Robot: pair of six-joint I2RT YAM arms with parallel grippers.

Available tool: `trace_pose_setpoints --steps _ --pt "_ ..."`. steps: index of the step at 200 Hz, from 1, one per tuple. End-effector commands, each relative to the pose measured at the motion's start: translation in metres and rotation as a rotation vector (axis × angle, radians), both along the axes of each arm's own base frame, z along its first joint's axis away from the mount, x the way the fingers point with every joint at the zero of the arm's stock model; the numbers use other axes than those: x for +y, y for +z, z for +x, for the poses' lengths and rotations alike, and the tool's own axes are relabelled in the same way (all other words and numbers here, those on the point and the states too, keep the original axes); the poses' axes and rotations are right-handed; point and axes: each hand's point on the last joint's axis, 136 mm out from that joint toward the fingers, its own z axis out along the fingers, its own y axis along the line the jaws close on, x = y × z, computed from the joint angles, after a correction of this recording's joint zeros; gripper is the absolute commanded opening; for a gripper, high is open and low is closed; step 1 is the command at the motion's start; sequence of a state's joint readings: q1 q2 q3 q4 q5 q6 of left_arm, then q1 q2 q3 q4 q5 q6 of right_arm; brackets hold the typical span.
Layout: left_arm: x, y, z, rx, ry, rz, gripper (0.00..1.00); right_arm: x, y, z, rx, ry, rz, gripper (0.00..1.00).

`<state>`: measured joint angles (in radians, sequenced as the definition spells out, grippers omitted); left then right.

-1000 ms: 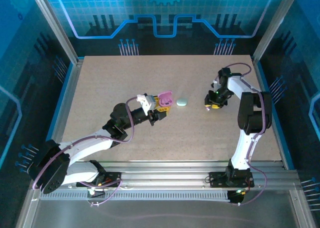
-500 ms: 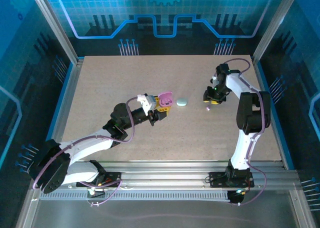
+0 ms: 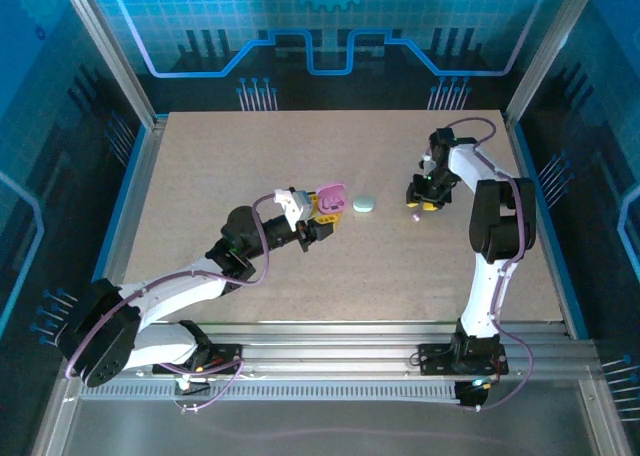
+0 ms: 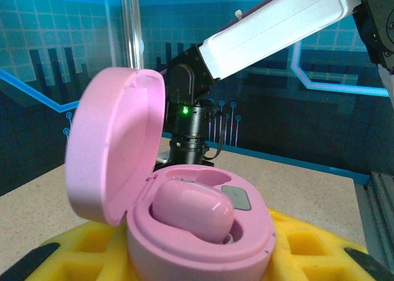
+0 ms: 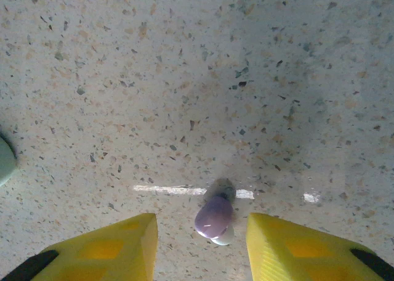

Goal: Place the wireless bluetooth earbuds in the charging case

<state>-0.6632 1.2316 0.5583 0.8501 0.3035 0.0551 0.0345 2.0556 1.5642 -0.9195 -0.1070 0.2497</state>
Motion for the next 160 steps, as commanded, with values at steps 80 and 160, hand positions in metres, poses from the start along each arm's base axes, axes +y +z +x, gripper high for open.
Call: trace_pose_setpoints --steps 80,160 --pt "0.0 0.009 -0.006 -0.03 -0.018 -0.009 0.32 0.003 -0.016 -0.004 0.07 0.017 -0.015 0.4" --pt "0.0 0.009 -0.007 -0.029 -0.019 -0.01 0.32 0.004 -0.026 -0.004 0.094 0.021 -0.016 0.33"
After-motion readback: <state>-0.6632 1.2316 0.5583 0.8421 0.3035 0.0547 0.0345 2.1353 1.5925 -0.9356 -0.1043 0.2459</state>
